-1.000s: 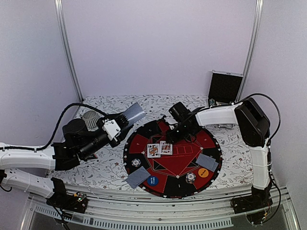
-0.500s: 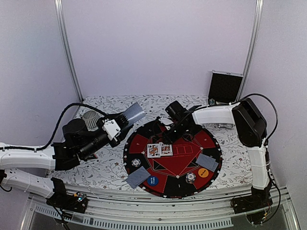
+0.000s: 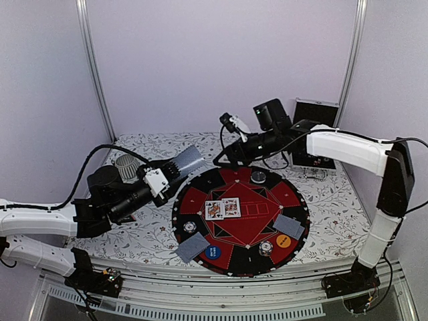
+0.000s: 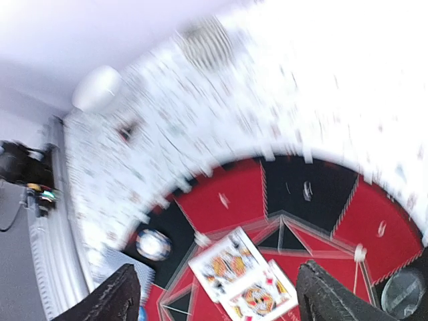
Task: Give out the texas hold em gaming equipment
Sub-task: Adjust the poker card in the community card area, then pick up the poker card from the face-down deck piles.
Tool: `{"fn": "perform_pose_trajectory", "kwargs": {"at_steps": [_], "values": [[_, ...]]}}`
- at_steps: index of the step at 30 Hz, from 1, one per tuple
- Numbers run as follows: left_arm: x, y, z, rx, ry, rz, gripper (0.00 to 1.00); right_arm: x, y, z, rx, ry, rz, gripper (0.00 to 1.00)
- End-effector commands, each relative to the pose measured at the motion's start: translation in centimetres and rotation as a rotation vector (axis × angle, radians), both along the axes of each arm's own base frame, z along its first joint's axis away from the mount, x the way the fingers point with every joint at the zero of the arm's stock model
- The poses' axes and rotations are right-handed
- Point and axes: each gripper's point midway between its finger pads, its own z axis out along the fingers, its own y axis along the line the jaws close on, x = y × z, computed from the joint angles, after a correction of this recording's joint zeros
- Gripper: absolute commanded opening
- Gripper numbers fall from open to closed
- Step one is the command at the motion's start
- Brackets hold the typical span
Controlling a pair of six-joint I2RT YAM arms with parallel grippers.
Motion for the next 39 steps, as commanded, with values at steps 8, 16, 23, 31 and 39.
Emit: {"fn": "perform_pose_trajectory", "kwargs": {"at_steps": [8,16,23,31,39], "values": [[-0.3,-0.3,0.4,-0.012,-0.01,-0.035,0.51,-8.6,3.1,11.7,0.358,-0.188,0.232,0.99],[-0.5,-0.4,0.4,-0.01,-0.013,-0.044,0.51,-6.8,6.0,10.2,0.313,-0.142,0.186,0.99],[-0.7,-0.3,0.5,-0.013,-0.015,-0.049,0.5,-6.2,5.6,9.5,0.265,-0.144,0.139,0.99],[-0.7,-0.5,0.2,-0.006,-0.009,-0.054,0.5,-7.7,6.7,10.3,0.302,-0.089,0.241,0.99],[-0.7,-0.6,0.3,-0.009,-0.008,-0.057,0.5,-6.1,6.7,9.1,0.252,-0.088,0.162,0.99]]}}
